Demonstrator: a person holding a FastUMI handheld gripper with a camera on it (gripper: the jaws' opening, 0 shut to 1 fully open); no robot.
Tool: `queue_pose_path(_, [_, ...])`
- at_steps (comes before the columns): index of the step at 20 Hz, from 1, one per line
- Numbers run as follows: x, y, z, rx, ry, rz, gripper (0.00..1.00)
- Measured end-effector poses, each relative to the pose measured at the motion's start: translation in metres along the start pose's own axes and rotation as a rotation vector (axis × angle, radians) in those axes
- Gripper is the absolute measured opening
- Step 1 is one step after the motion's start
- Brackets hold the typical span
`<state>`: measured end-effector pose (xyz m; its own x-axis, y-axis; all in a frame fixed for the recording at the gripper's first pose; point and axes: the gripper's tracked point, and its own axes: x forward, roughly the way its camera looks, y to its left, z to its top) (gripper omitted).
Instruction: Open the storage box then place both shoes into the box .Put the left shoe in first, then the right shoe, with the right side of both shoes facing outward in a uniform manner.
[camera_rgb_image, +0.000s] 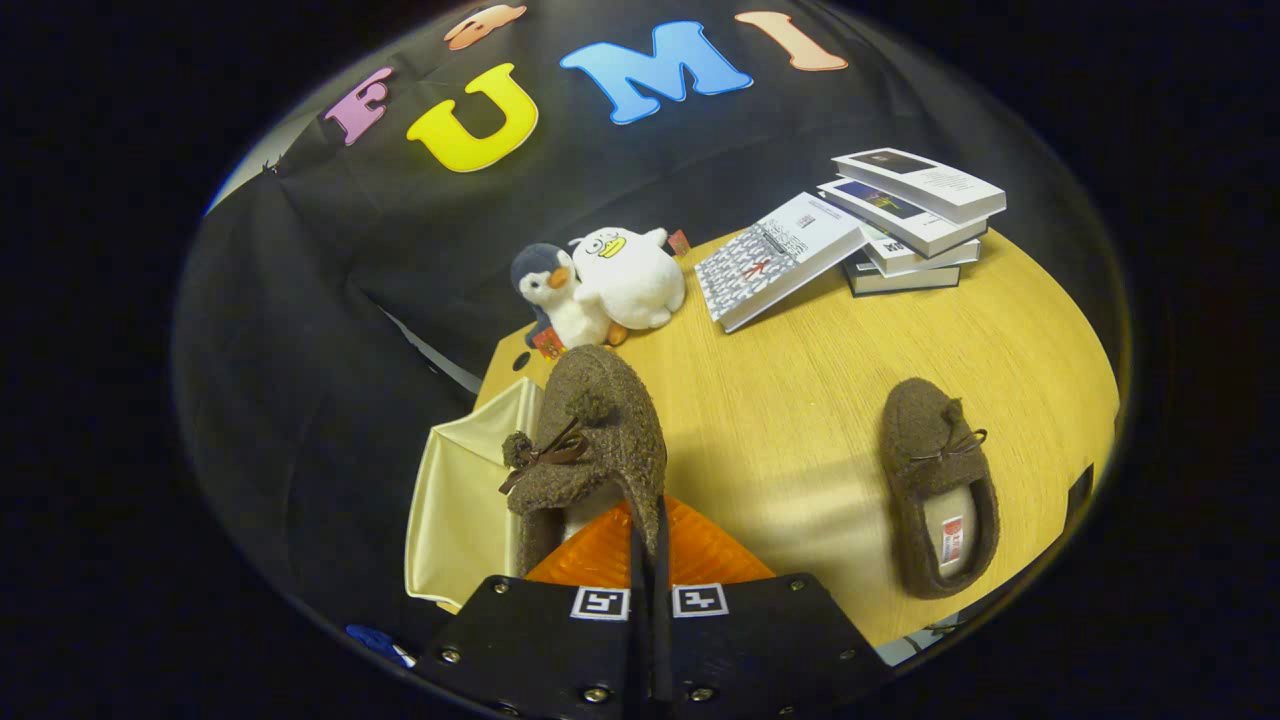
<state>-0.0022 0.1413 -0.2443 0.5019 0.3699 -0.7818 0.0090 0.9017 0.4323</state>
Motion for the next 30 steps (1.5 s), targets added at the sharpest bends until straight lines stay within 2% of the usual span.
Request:
queue_pose_path(8, [0.017,0.089,0.011,0.038,-0.044,0.08,0.02])
queue_pose_path(14, [0.051,0.128,-0.027,0.014,0.001,0.072,0.02])
queue_pose_path(23, [0.103,0.146,-0.078,0.063,0.056,0.016,0.02])
queue_pose_path(30, [0.121,0.165,-0.11,-0.018,0.13,0.03,0.02])
